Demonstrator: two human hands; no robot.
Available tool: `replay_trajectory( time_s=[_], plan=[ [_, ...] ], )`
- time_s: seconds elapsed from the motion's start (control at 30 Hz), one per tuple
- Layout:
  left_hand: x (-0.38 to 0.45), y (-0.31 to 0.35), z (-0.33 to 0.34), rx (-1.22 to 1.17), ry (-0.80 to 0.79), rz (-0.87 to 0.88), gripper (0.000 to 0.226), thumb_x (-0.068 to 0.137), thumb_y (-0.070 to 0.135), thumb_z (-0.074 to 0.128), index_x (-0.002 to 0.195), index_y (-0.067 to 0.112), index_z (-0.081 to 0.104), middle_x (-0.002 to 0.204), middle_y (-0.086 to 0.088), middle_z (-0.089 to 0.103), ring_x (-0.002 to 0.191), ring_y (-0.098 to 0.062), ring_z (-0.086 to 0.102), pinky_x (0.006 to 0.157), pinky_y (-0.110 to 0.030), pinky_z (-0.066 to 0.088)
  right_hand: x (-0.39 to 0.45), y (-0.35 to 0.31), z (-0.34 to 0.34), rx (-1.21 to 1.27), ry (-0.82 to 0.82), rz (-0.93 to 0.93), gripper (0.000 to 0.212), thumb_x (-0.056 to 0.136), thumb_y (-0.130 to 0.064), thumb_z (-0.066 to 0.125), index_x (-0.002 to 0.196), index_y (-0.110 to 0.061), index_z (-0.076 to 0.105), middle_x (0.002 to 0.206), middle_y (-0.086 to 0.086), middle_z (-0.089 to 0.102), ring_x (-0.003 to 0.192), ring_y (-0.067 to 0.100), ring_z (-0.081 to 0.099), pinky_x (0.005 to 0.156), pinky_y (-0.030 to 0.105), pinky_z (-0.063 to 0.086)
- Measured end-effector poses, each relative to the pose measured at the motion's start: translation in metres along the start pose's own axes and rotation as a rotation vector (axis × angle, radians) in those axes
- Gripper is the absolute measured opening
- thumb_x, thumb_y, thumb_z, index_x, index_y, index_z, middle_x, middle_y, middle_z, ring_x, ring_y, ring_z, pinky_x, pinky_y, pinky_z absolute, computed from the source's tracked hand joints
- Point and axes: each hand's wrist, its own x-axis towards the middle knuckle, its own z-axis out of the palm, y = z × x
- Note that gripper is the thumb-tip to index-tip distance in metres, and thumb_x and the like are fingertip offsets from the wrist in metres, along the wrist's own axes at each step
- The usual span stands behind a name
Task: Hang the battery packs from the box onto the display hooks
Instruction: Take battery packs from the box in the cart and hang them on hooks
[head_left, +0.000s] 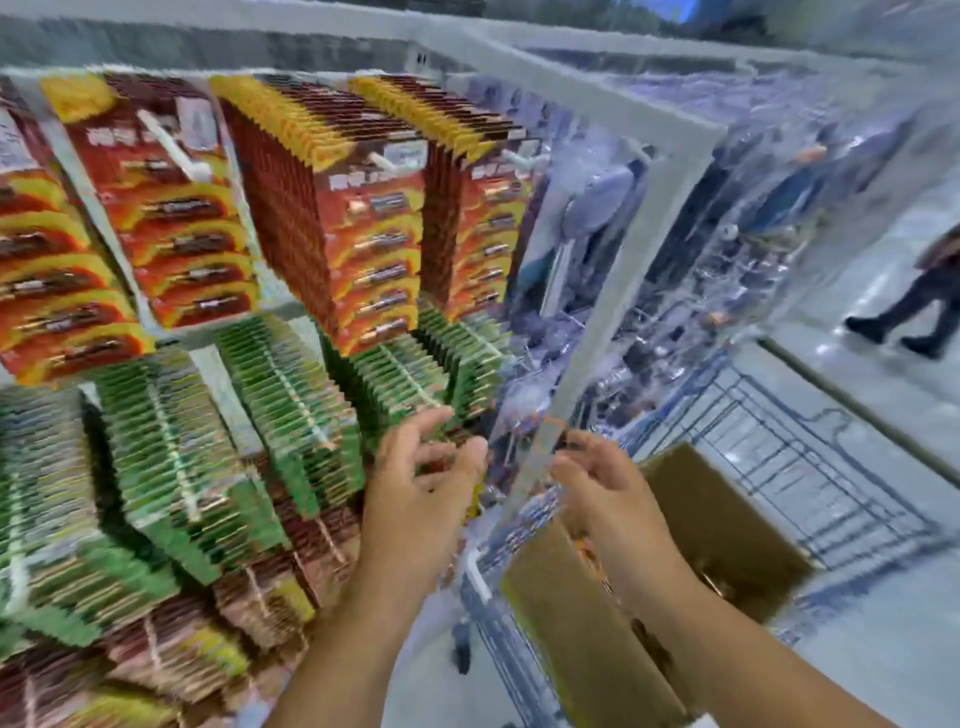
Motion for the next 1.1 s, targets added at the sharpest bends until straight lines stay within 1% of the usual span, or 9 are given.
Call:
replay_trajectory(
  time_s=[0.07, 0.23, 0.37, 0.5, 0.6, 0.8, 0.93, 1.03, 1.1],
  plan=[
    [0.005, -0.008, 0.034, 0.019, -0.066, -0.013, 0.026, 0.093, 0.037, 0.074, 0.114, 0.048, 0.063, 0.118, 0.008, 0.067, 0.093, 0.006, 0.066, 0.072, -0.010, 0.049, 0.007, 0.014, -0.033, 0.003, 0.084, 0.050, 0.036, 0.095, -0.029, 0.077, 0.128, -0.028, 0.065, 0.120, 0.013, 0.070, 0.102, 0.038, 0.071, 0.081, 0.037, 0.054],
    [0.016, -0.032, 0.120, 0.109, -0.201, -0.050, 0.022, 0.093, 0.036, 0.074, 0.108, 0.045, 0.062, 0.114, 0.005, 0.066, 0.094, 0.002, 0.066, 0.075, -0.017, 0.051, 0.033, 0.049, -0.113, -0.023, 0.227, 0.135, 0.028, 0.097, -0.024, 0.073, 0.124, -0.029, 0.068, 0.105, 0.002, 0.073, 0.090, 0.026, 0.068, 0.088, 0.051, 0.056],
    [0.031, -0.056, 0.195, 0.248, -0.288, -0.082, 0.022, 0.093, 0.040, 0.074, 0.110, 0.047, 0.062, 0.116, 0.008, 0.063, 0.101, 0.006, 0.061, 0.079, -0.014, 0.049, 0.068, 0.089, -0.170, 0.008, 0.283, 0.244, 0.024, 0.097, -0.025, 0.074, 0.119, -0.031, 0.067, 0.109, 0.005, 0.073, 0.102, 0.023, 0.071, 0.095, 0.041, 0.053],
    [0.047, -0.098, 0.270, 0.406, -0.313, -0.136, 0.024, 0.094, 0.041, 0.072, 0.114, 0.046, 0.062, 0.120, 0.013, 0.056, 0.106, -0.002, 0.063, 0.076, -0.007, 0.046, 0.108, 0.142, -0.218, 0.053, 0.287, 0.408, 0.026, 0.098, -0.027, 0.072, 0.122, -0.022, 0.065, 0.107, 0.006, 0.070, 0.089, 0.016, 0.066, 0.071, 0.027, 0.048],
    [0.060, -0.142, 0.320, 0.521, -0.320, -0.172, 0.021, 0.091, 0.053, 0.071, 0.106, 0.055, 0.058, 0.117, 0.016, 0.058, 0.099, -0.004, 0.066, 0.081, -0.025, 0.056, 0.139, 0.191, -0.244, 0.135, 0.297, 0.571, 0.021, 0.099, -0.029, 0.071, 0.115, -0.020, 0.061, 0.106, 0.003, 0.067, 0.087, 0.013, 0.063, 0.069, 0.026, 0.046],
    [0.087, -0.237, 0.381, 0.769, -0.393, -0.277, 0.021, 0.094, 0.048, 0.069, 0.111, 0.045, 0.057, 0.114, 0.013, 0.052, 0.112, -0.015, 0.059, 0.093, -0.037, 0.051, 0.186, 0.284, -0.249, 0.341, 0.407, 0.905, 0.036, 0.097, -0.025, 0.072, 0.127, -0.020, 0.053, 0.115, 0.007, 0.068, 0.106, 0.026, 0.067, 0.105, 0.045, 0.053],
    [0.107, -0.302, 0.412, 0.893, -0.465, -0.340, 0.025, 0.096, 0.039, 0.069, 0.118, 0.033, 0.062, 0.128, 0.002, 0.058, 0.113, -0.018, 0.057, 0.087, -0.023, 0.037, 0.213, 0.341, -0.226, 0.422, 0.529, 1.038, 0.039, 0.093, -0.027, 0.077, 0.123, -0.015, 0.053, 0.119, 0.007, 0.065, 0.109, 0.026, 0.063, 0.103, 0.042, 0.053],
    [0.120, -0.351, 0.426, 0.982, -0.507, -0.371, 0.039, 0.095, 0.038, 0.070, 0.129, 0.023, 0.063, 0.133, -0.005, 0.059, 0.122, -0.025, 0.058, 0.095, -0.028, 0.043, 0.231, 0.380, -0.212, 0.384, 0.609, 1.051, 0.030, 0.096, -0.024, 0.072, 0.119, -0.017, 0.054, 0.113, 0.000, 0.062, 0.102, 0.019, 0.059, 0.087, 0.022, 0.047],
    [0.121, -0.381, 0.428, 1.037, -0.517, -0.453, 0.047, 0.093, 0.045, 0.070, 0.133, 0.024, 0.061, 0.134, -0.006, 0.059, 0.121, -0.029, 0.060, 0.099, -0.035, 0.048, 0.239, 0.401, -0.202, 0.348, 0.638, 1.080, 0.038, 0.091, -0.030, 0.075, 0.123, -0.014, 0.061, 0.117, 0.002, 0.069, 0.102, 0.022, 0.066, 0.094, 0.030, 0.054]
  ],
)
